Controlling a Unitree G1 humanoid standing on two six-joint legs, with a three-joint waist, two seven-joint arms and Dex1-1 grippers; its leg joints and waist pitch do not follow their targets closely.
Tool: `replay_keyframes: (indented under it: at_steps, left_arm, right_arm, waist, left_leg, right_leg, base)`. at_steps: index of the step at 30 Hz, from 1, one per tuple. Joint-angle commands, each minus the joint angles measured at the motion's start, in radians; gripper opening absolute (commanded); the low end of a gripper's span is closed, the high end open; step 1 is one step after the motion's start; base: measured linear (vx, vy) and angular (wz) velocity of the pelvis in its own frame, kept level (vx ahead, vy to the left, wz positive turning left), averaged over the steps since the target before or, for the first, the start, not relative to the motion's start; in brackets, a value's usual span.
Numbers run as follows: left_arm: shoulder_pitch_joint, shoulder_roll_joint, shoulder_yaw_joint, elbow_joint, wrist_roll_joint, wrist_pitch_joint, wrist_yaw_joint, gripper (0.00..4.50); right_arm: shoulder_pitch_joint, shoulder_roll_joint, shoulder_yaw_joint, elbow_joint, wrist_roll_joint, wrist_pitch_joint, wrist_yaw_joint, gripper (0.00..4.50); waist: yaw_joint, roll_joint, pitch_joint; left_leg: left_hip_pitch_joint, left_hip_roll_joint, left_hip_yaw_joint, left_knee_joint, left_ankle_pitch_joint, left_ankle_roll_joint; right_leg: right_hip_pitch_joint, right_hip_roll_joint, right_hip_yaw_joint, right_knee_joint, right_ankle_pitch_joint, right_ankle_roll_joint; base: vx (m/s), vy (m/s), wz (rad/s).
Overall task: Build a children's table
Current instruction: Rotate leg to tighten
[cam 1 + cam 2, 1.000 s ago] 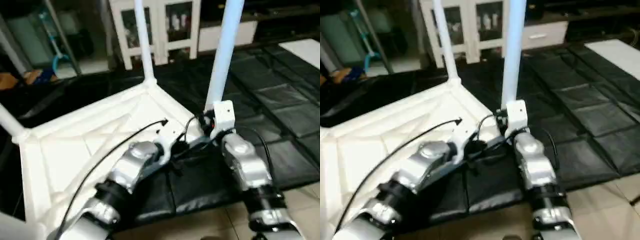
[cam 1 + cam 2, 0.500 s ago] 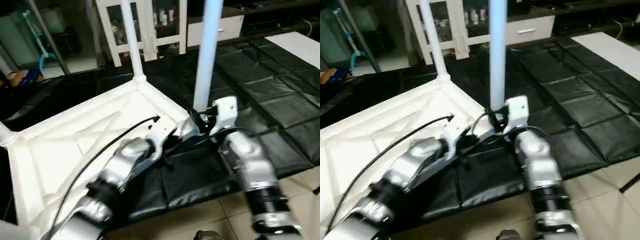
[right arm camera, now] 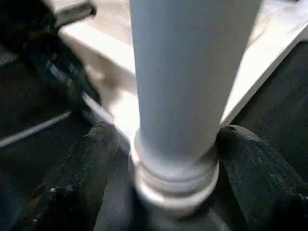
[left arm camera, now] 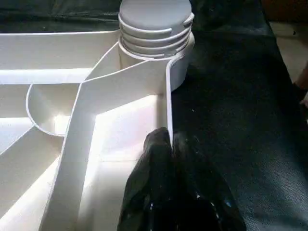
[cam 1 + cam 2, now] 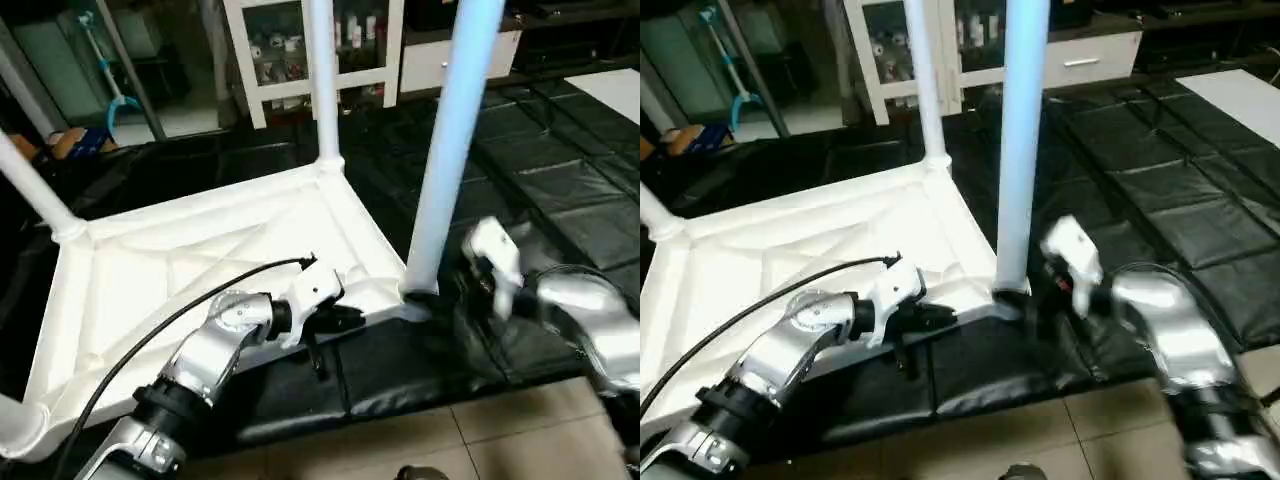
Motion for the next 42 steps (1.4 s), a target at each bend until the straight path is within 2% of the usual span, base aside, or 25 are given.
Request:
replay_keyframes:
  at_steps: [1,7,8,10,11,20,22,24,25,26,27,28,29,30,31,32,33,35,36,37,38,39,40,41,42]
  left_arm:
    - [0.008,0.017,-0.024,-0.006,0.011,0.014,-0.028,0.0]
    - [0.01,0.023,-0.037,-0.015,0.006,0.026,-0.048,0.0]
    - [0.01,0.024,-0.038,-0.016,0.006,0.027,-0.051,0.0]
    - [0.013,0.025,-0.039,-0.022,0.007,0.031,-0.06,0.0]
    - [0.014,0.027,-0.04,-0.025,0.007,0.033,-0.064,0.0]
    - [0.017,0.03,-0.044,-0.034,0.006,0.045,-0.069,0.0]
    - [0.018,0.029,-0.042,-0.036,0.008,0.047,-0.069,0.0]
    - [0.018,0.029,-0.04,-0.035,0.009,0.048,-0.068,0.0]
    - [0.018,0.028,-0.04,-0.035,0.009,0.048,-0.067,0.0]
    - [0.018,0.028,-0.04,-0.035,0.009,0.048,-0.067,0.0]
    - [0.018,0.027,-0.039,-0.035,0.009,0.049,-0.065,0.0]
    - [0.018,0.026,-0.039,-0.035,0.009,0.05,-0.064,0.0]
    - [0.017,0.025,-0.038,-0.035,0.009,0.05,-0.061,0.0]
    - [0.017,0.025,-0.038,-0.035,0.009,0.05,-0.061,0.0]
    - [0.016,0.023,-0.037,-0.034,0.009,0.051,-0.058,0.0]
    - [0.016,0.023,-0.037,-0.034,0.009,0.051,-0.058,0.0]
    - [0.014,0.021,-0.035,-0.033,0.009,0.051,-0.055,0.0]
    - [0.012,0.019,-0.033,-0.032,0.011,0.05,-0.051,0.0]
    - [0.012,0.019,-0.032,-0.032,0.011,0.05,-0.049,0.0]
    - [0.012,0.018,-0.031,-0.031,0.012,0.049,-0.046,0.0]
    - [0.011,0.017,-0.031,-0.031,0.012,0.048,-0.045,0.0]
    - [0.011,0.016,-0.03,-0.031,0.014,0.045,-0.04,0.0]
    - [0.01,0.015,-0.029,-0.03,0.016,0.042,-0.036,0.0]
    - [0.009,0.014,-0.028,-0.03,0.017,0.04,-0.033,0.0]
    - [0.008,0.013,-0.029,-0.03,0.022,0.044,-0.025,0.0]
  right_arm:
    - [-0.004,-0.004,0.008,-0.014,0.021,0.003,0.028,3.58]
    - [-0.003,0.012,-0.008,-0.003,0.021,-0.036,0.022,3.58]
    - [-0.007,0.021,-0.014,0.003,0.021,-0.047,0.011,3.41]
    - [-0.019,0.039,-0.03,0.015,0.028,-0.066,-0.008,3.41]
    - [-0.024,0.045,-0.037,0.016,0.033,-0.071,-0.01,3.27]
    - [-0.022,0.037,-0.046,0.009,0.05,-0.058,0.022,2.51]
    - [-0.02,0.034,-0.046,0.01,0.053,-0.058,0.026,2.42]
    - [-0.02,0.034,-0.046,0.01,0.055,-0.056,0.029,2.28]
    - [-0.02,0.034,-0.046,0.01,0.056,-0.055,0.029,2.19]
    - [-0.02,0.034,-0.047,0.01,0.057,-0.053,0.03,2.11]
    - [-0.02,0.036,-0.048,0.009,0.057,-0.051,0.03,2.05]
    - [-0.02,0.037,-0.049,0.007,0.058,-0.048,0.03,2.05]
    - [-0.019,0.041,-0.049,0.004,0.06,-0.044,0.027,2.0]
    - [-0.019,0.041,-0.049,0.004,0.06,-0.044,0.027,1.92]
    - [-0.019,0.043,-0.049,0.004,0.061,-0.043,0.026,1.92]
    - [-0.019,0.043,-0.049,0.004,0.061,-0.043,0.025,1.92]
    - [-0.022,0.048,-0.049,0.01,0.059,-0.046,0.02,1.89]
    - [-0.026,0.052,-0.051,0.016,0.056,-0.049,0.013,1.89]
    - [-0.027,0.053,-0.052,0.018,0.055,-0.051,0.011,1.88]
    - [-0.028,0.053,-0.052,0.019,0.055,-0.051,0.01,1.88]
    - [-0.029,0.054,-0.053,0.019,0.055,-0.051,0.011,1.88]
    - [-0.03,0.055,-0.054,0.02,0.054,-0.052,0.01,1.88]
    - [-0.03,0.056,-0.055,0.021,0.052,-0.053,0.007,1.88]
    - [-0.031,0.057,-0.056,0.021,0.05,-0.055,0.004,1.88]
    - [-0.033,0.059,-0.056,0.024,0.041,-0.063,-0.01,1.88]
  waist:
    - [0.005,-0.029,-0.055]
    - [0.003,-0.027,-0.052]
    - [0.006,-0.015,-0.051]
    - [0.004,-0.023,-0.051]
    - [0.005,-0.018,-0.05]
    - [0.0,-0.026,-0.042]
    - [0.002,-0.021,-0.039]
    - [0.008,-0.017,-0.036]
    - [0.024,-0.013,-0.038]
    - [0.06,-0.025,-0.044]
    - [0.069,-0.042,-0.044]
    - [0.053,-0.094,-0.048]
    - [0.058,-0.07,-0.035]
    - [0.062,-0.061,-0.031]
    - [0.062,-0.049,-0.022]
    - [0.061,-0.026,-0.038]
    - [0.028,-0.012,-0.036]
    - [0.019,-0.001,-0.023]
    - [0.019,0.001,-0.013]
    - [0.024,-0.002,0.001]
    - [0.099,-0.009,-0.014]
    - [0.088,-0.096,-0.04]
    - [0.077,-0.087,-0.036]
    - [0.085,-0.081,-0.05]
    - [0.098,-0.077,-0.05]
  left_leg:
    - [0.032,0.087,-0.06,-0.095,-0.64,-0.046]
    - [0.041,0.087,-0.063,-0.094,-0.677,-0.06]
    - [0.043,0.087,-0.065,-0.096,-0.69,-0.066]
    - [0.048,0.086,-0.062,-0.097,-0.715,-0.074]
    - [0.049,0.085,-0.064,-0.099,-0.734,-0.08]
    - [0.054,0.083,-0.064,-0.113,-0.823,-0.105]
    - [0.054,0.083,-0.061,-0.123,-0.846,-0.113]
    - [0.041,0.089,-0.05,-0.155,-0.877,-0.126]
    - [0.019,0.099,-0.033,-0.197,-0.89,-0.139]
    - [0.0,0.11,-0.004,-0.237,-0.841,-0.139]
    - [0.011,0.101,0.013,-0.232,-0.777,-0.135]
    - [0.161,0.017,0.007,0.036,-0.493,-0.101]
    - [0.065,-0.014,-0.085,0.108,-0.093,0.007]
    - [0.017,-0.006,-0.1,0.092,-0.044,0.007]
    - [0.024,0.026,-0.099,0.015,-0.219,-0.02]
    - [0.05,0.045,-0.102,-0.021,-0.344,-0.019]
    - [0.064,0.094,-0.123,-0.085,-0.71,-0.028]
    - [0.066,0.103,-0.115,-0.132,-0.853,-0.035]
    - [0.062,0.107,-0.106,-0.154,-0.902,-0.045]
    - [0.035,0.122,-0.098,-0.198,-0.956,-0.046]
    - [-0.011,0.141,-0.041,-0.244,-0.94,-0.049]
    - [0.131,0.053,-0.022,-0.055,-0.632,-0.082]
    - [0.178,0.012,-0.031,0.091,-0.387,-0.056]
    - [0.048,-0.011,-0.079,0.087,-0.078,0.014]
    - [0.014,0.005,-0.085,0.053,-0.053,0.017]
  right_leg:
    - [0.015,-0.054,0.035,-0.068,-0.526,-0.163]
    - [0.011,-0.05,0.028,-0.073,-0.576,-0.141]
    - [0.011,-0.049,0.028,-0.071,-0.574,-0.139]
    - [0.006,-0.045,0.026,-0.075,-0.574,-0.133]
    - [0.007,-0.044,0.022,-0.075,-0.584,-0.126]
    - [0.007,-0.029,0.0,-0.077,-0.651,-0.074]
    - [0.009,-0.021,-0.009,-0.074,-0.658,-0.064]
    - [0.026,-0.002,-0.018,-0.048,-0.624,-0.064]
    - [0.056,0.015,-0.015,0.011,-0.542,-0.076]
    - [0.084,0.026,0.015,0.095,-0.452,-0.081]
    - [0.07,0.024,0.036,0.083,-0.507,-0.07]
    - [-0.103,-0.068,0.049,-0.145,-0.861,-0.067]
    - [-0.023,-0.142,0.119,-0.137,-0.893,-0.094]
    - [0.027,-0.135,0.104,-0.109,-0.878,-0.091]
    - [0.026,-0.081,0.043,-0.089,-0.868,-0.068]
    - [0.025,-0.05,0.027,-0.076,-0.723,-0.076]
    - [0.031,0.005,0.005,-0.026,-0.35,-0.142]
    - [0.052,0.009,-0.007,-0.011,-0.263,-0.133]
    - [0.058,0.017,-0.017,-0.001,-0.281,-0.117]
    - [0.081,0.035,-0.031,0.039,-0.314,-0.091]
    - [0.121,0.036,0.037,0.191,-0.201,-0.066]
    - [-0.022,0.01,0.096,0.006,-0.747,0.006]
    - [-0.095,-0.067,0.1,-0.106,-1.043,-0.029]
    - [0.023,-0.077,0.183,-0.088,-1.032,-0.055]
    - [0.052,-0.071,0.166,-0.06,-0.928,-0.062]
  base:
    - [0.0,0.0,0.0]
    - [0.0,0.0,0.0]
    - [0.0,0.0,0.0]
    - [0.0,0.0,0.0]
    - [0.0,0.0,0.0]
    - [0.0,0.0,0.0]
    - [0.0,0.0,0.0]
    - [0.0,0.0,0.0]
    - [0.0,0.0,0.0]
    - [-0.076,-0.041,0.09]
    - [-0.021,-0.085,0.15]
    - [-0.021,-0.085,0.15]
    - [0.044,-0.066,-0.05]
    - [0.044,0.013,-0.38]
    - [0.044,0.013,-0.38]
    - [0.012,0.047,-0.18]
    - [-0.05,0.043,0.12]
    - [-0.054,0.039,0.11]
    - [-0.095,0.006,0.08]
    - [-0.095,0.006,0.08]
    - [-0.088,-0.049,0.16]
    - [0.03,-0.144,0.2]
    - [0.03,-0.144,0.2]
    - [0.103,-0.133,-0.05]
    - [0.08,-0.05,-0.09]
